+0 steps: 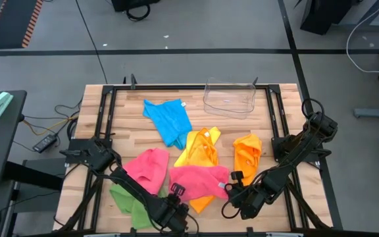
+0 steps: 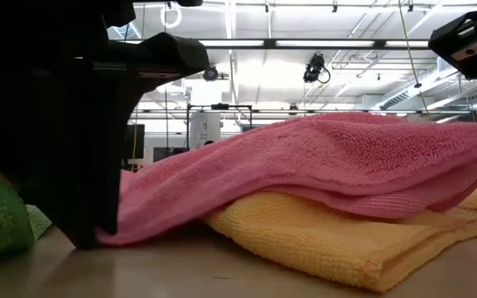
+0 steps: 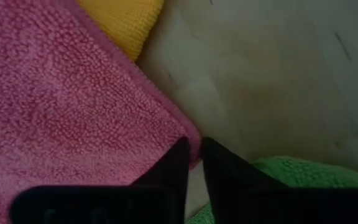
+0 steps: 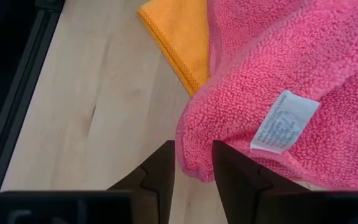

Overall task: Fold microfiber towels
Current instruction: Fold the top pink microfiber cloth

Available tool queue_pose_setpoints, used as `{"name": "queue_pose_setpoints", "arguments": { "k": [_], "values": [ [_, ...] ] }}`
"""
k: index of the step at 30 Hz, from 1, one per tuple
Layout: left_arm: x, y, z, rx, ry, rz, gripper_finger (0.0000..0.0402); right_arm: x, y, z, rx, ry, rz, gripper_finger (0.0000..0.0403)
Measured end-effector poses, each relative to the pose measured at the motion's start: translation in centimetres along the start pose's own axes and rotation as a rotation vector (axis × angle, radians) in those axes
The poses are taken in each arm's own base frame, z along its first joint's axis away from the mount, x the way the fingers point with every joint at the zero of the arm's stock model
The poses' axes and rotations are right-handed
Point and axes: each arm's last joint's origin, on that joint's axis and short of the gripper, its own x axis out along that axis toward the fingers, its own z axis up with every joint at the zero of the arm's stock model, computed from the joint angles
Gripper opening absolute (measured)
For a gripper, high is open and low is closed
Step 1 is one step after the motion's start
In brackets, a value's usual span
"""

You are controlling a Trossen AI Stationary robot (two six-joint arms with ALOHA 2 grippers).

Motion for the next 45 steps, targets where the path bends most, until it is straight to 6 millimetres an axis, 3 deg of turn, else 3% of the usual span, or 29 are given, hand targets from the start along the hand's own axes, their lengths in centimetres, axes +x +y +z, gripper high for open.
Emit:
{"name": "queue_pose_setpoints", "arguments": {
  "k": [3, 20, 40, 45],
  "values": [
    [0.0, 0.0, 0.0, -0.002, 0.001, 0.010, 0.0009, 0.0, 0.0, 0.0, 0.001, 0.000, 0.000, 0.0115],
    [-2.6, 1.9, -1.0, -0.042, 0.037, 0.083, 0.0016, 0.0, 0.0, 0.1, -0.017, -0.014, -0.017, 0.0115],
    [-2.6, 2.5, -1.7, -0.020, 0.119, 0.046, 0.0011, 0.0, -0.1, 0.2, -0.017, -0.021, -0.021, 0.0115],
    [-1.9, 2.2, -2.1, 0.019, 0.125, 0.029, 0.0033, 0.0, -0.1, 0.2, -0.018, -0.026, -0.018, 0.0115]
  ]
}}
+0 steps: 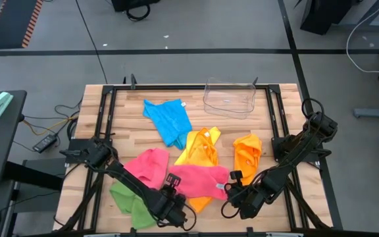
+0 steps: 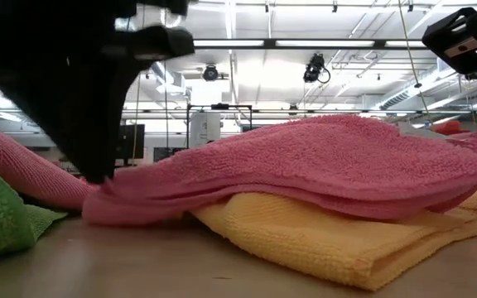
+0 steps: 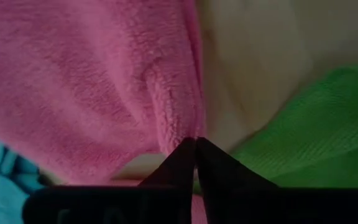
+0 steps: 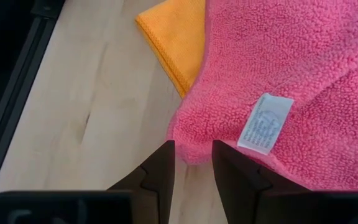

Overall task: Fold microfiber towels
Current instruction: Fold the top pink microfiber cloth

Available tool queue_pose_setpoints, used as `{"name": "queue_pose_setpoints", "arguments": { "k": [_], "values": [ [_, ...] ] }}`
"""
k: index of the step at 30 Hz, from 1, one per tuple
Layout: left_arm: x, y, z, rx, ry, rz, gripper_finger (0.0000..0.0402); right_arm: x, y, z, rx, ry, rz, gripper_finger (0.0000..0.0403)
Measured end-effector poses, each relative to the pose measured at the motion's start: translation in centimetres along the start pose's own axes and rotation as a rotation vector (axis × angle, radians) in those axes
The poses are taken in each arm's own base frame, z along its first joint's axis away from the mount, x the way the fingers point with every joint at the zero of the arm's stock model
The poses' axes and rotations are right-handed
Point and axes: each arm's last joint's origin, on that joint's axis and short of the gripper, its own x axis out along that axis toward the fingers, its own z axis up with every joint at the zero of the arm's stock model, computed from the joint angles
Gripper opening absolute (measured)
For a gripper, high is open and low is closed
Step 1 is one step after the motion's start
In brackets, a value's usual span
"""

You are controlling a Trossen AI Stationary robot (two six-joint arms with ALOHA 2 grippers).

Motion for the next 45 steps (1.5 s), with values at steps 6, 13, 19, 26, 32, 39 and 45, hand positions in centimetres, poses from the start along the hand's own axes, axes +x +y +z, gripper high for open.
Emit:
{"name": "queue_pose_setpoints", "arguments": {
  "k": [6, 13, 19, 26, 32, 39, 45],
  "values": [
    [1.3, -0.5, -0.4, 0.034, 0.000, 0.013, 0.0034, 0.0, 0.0, 0.0, -0.001, -0.005, 0.003, 0.0115],
    [0.9, -1.3, -0.4, 0.059, -0.016, 0.014, 0.0041, 0.0, 0.0, 0.1, -0.008, -0.007, 0.004, 0.0115],
    [0.9, -1.3, -0.4, 0.013, -0.019, 0.013, 0.0085, 0.0, 0.0, 0.1, -0.005, -0.013, 0.001, 0.0115],
    [1.6, -1.3, -0.6, 0.019, -0.014, 0.012, 0.0121, 0.0, 0.0, 0.1, -0.013, -0.014, 0.001, 0.0115],
    [2.4, -1.5, -1.0, 0.011, -0.021, 0.019, 0.0114, 0.0, 0.1, 0.1, -0.007, -0.016, 0.002, 0.0115],
    [2.5, -1.3, -0.9, -0.024, -0.025, 0.012, 0.0074, 0.0, 0.0, 0.2, -0.006, -0.017, -0.001, 0.0115],
    [2.7, -1.0, -0.8, -0.106, -0.025, 0.011, 0.0026, 0.0, 0.1, 0.3, -0.005, -0.026, 0.004, 0.0115]
  ]
}}
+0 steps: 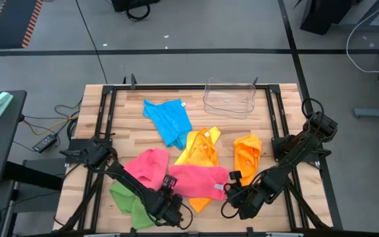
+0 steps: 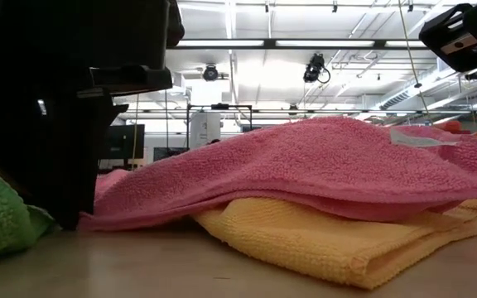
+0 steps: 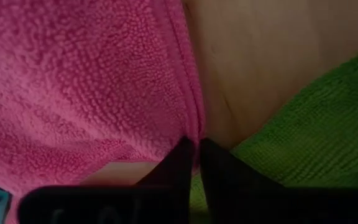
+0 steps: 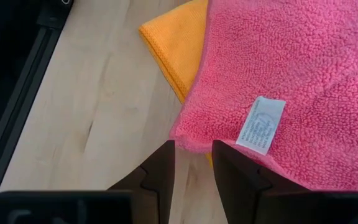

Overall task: Fold microfiber towels
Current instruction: Fold the top pink microfiber cloth

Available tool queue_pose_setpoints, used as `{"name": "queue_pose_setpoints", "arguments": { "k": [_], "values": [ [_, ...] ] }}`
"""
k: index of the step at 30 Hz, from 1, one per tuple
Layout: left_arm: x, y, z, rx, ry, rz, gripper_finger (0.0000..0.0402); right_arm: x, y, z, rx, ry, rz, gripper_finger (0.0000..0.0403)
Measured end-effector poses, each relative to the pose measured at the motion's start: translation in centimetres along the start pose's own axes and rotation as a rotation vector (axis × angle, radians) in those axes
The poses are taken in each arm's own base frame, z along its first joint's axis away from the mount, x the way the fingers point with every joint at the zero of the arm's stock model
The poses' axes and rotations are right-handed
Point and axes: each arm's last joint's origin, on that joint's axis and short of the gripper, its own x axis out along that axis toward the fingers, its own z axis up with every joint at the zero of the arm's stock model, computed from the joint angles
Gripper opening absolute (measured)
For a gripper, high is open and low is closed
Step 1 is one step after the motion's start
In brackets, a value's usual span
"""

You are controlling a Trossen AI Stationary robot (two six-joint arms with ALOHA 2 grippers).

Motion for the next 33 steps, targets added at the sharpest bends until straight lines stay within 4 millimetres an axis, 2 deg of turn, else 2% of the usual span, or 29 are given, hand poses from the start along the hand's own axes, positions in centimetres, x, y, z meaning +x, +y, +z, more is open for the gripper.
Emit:
{"name": "queue_pose_setpoints", "arguments": {
  "k": [3, 8, 14, 25, 33],
  "values": [
    [0.0, 0.0, 0.0, 0.001, -0.003, 0.012, 0.0009, 0.0, 0.0, 0.0, -0.010, 0.000, 0.000, 0.0115],
    [-0.6, 0.2, 0.5, -0.010, -0.030, 0.033, 0.0011, 0.0, 0.0, 0.0, -0.008, -0.001, 0.001, 0.0115],
    [-3.3, 1.2, 1.4, 0.016, -0.039, 0.060, 0.0008, -0.1, -0.1, 0.0, -0.014, 0.003, 0.000, 0.0115],
    [-7.7, 3.5, 2.1, 0.032, 0.007, 0.060, 0.0011, -1.1, 0.1, 1.3, -0.078, -0.042, -0.036, 0.0115],
    [-11.6, 7.1, 2.4, -0.007, 0.026, 0.060, 0.0007, -1.1, 0.2, 2.1, -0.120, -0.135, -0.087, 0.0133]
  ]
}}
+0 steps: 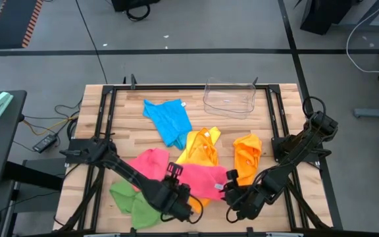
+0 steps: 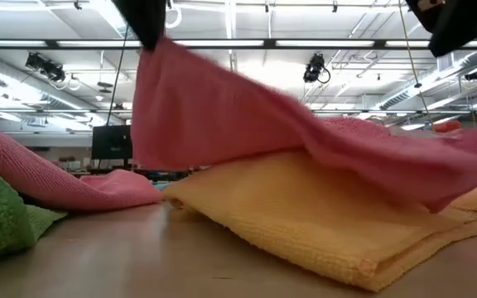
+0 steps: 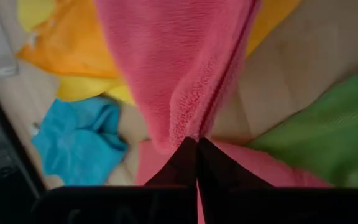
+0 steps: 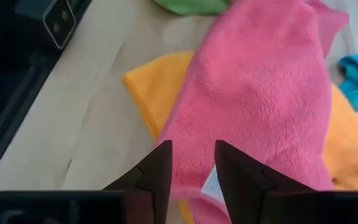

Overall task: Fold microfiber towels
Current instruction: Fold the top pink microfiber cloth

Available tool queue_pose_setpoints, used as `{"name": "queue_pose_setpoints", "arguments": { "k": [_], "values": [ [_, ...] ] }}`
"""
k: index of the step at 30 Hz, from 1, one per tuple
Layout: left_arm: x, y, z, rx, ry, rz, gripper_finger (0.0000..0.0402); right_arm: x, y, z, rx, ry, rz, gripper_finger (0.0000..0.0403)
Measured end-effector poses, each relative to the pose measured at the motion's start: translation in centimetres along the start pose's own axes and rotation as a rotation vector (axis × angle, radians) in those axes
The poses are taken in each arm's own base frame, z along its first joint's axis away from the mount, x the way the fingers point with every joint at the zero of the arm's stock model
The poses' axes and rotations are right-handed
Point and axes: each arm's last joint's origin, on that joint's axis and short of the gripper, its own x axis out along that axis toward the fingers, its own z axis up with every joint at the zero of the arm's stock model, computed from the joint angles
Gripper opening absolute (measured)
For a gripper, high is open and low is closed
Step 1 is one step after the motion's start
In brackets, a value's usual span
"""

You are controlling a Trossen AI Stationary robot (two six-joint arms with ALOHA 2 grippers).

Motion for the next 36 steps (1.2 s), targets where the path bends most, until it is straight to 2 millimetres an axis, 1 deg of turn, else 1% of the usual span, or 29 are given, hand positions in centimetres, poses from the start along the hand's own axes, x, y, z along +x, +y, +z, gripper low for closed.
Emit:
{"name": "queue_pose_setpoints", "arguments": {
  "k": [5, 8, 14, 19, 22, 26, 28, 31, 36],
  "values": [
    [-2.1, 2.8, 0.5, -0.054, -0.051, -0.063, 0.0009, 0.0, 0.0, 0.2, -0.031, -0.030, -0.031, 0.0152],
    [-2.8, 4.2, 0.7, -0.069, -0.083, -0.108, 0.0005, 0.0, -0.1, 0.2, -0.044, -0.033, -0.048, 0.0161],
    [-2.3, 6.1, 0.9, -0.058, -0.080, -0.108, 0.0015, 1.3, 0.6, -1.2, -0.085, 0.019, -0.061, 0.0162],
    [-1.7, 7.5, 0.9, -0.047, -0.071, -0.116, 0.0006, 2.5, 1.3, -1.8, -0.137, 0.038, -0.109, 0.0161],
    [-1.9, 8.6, 0.6, -0.068, -0.075, -0.118, 0.0007, 2.9, 1.7, -2.1, -0.157, 0.040, -0.133, 0.0161],
    [-2.6, 9.8, 0.0, -0.085, -0.095, -0.120, 0.0015, 2.6, 2.3, -2.3, -0.170, 0.024, -0.130, 0.0161],
    [-3.3, 10.6, -0.5, -0.093, -0.114, -0.118, 0.0011, 2.3, 2.9, -2.3, -0.190, 0.004, -0.126, 0.0161],
    [-3.8, 11.7, -1.1, -0.120, -0.131, -0.115, 0.0006, 1.9, 3.5, -2.5, -0.208, -0.012, -0.114, 0.0161],
    [-3.7, 13.1, -1.5, -0.152, -0.131, -0.110, 0.0017, 1.8, 3.5, -2.5, -0.218, -0.014, -0.129, 0.0161]
  ]
}}
